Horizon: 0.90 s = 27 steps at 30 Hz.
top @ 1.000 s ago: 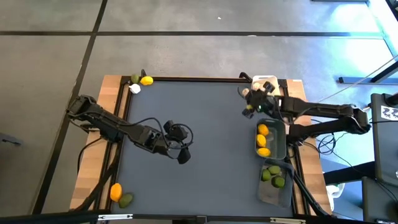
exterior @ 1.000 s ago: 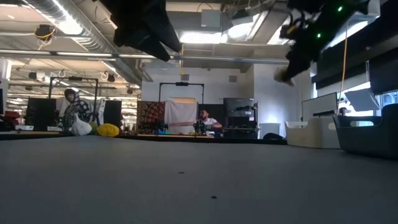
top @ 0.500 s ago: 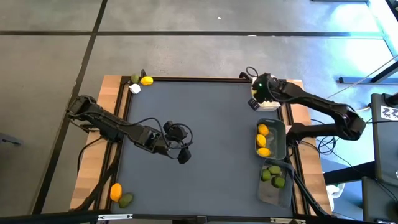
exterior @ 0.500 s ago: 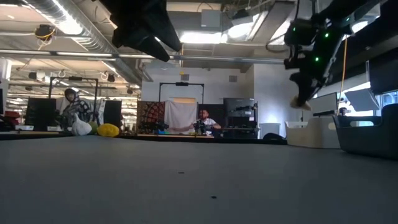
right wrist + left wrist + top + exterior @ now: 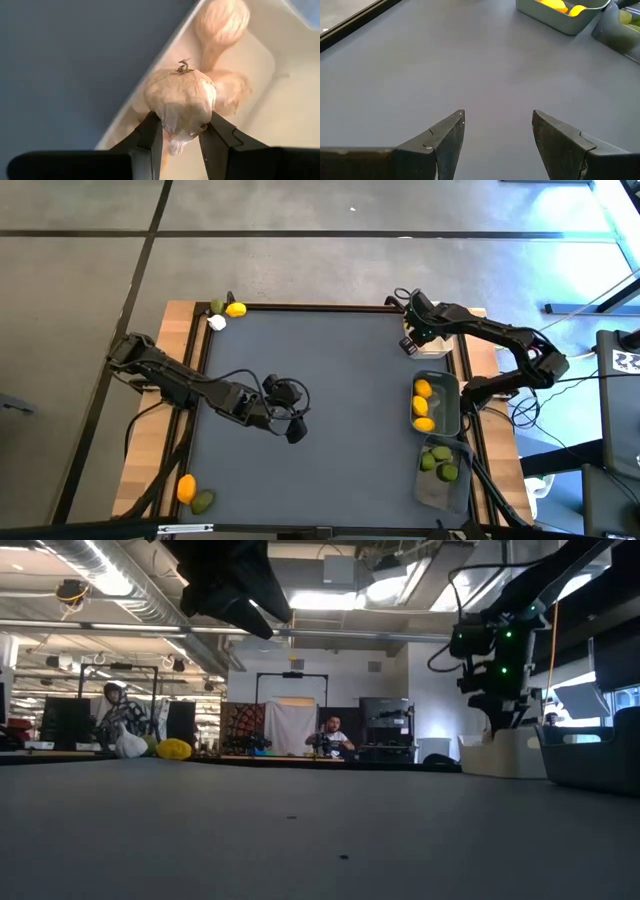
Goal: Sort produce into baskets
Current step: Put the white garlic into the white bin, then put the green lime into the black bin
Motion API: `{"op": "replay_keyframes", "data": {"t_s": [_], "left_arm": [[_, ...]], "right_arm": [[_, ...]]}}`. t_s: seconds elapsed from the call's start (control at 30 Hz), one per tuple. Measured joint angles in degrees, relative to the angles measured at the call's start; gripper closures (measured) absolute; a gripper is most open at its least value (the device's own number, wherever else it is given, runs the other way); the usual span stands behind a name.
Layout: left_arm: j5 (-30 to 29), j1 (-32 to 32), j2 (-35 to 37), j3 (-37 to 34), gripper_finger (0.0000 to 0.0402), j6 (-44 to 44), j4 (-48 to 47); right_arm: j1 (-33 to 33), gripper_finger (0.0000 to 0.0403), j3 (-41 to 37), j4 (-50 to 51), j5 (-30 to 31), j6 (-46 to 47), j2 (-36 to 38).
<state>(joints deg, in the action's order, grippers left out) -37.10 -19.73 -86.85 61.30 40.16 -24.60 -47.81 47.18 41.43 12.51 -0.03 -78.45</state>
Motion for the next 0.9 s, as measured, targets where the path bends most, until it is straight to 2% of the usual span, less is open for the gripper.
{"op": "replay_keyframes", "data": {"t_s": [0.17,0.47,0.63,0.8,0.9], "left_arm": [[0.0,0.0,0.0,0.0,0.0174,0.0,0.0],[0.0,0.0,0.0,0.0,0.0174,-0.1,0.0],[0.0,0.3,0.0,0.0,0.0174,-0.1,0.0],[0.0,0.3,0.0,0.0,0.0174,-2.8,0.4],[0.1,0.3,0.0,0.0,0.0174,-4.2,1.3]], "right_arm": [[0.2,0.0292,0.0,0.3,1.1,0.1,-1.0],[0.2,0.0183,0.0,1.0,4.4,-1.8,-0.9],[0.2,0.0161,0.0,0.8,4.2,-1.9,1.2],[2.9,0.0165,0.0,0.3,-1.6,-1.8,7.0],[6.7,0.0169,0.0,-1.3,-7.6,-1.8,10.6]]}}
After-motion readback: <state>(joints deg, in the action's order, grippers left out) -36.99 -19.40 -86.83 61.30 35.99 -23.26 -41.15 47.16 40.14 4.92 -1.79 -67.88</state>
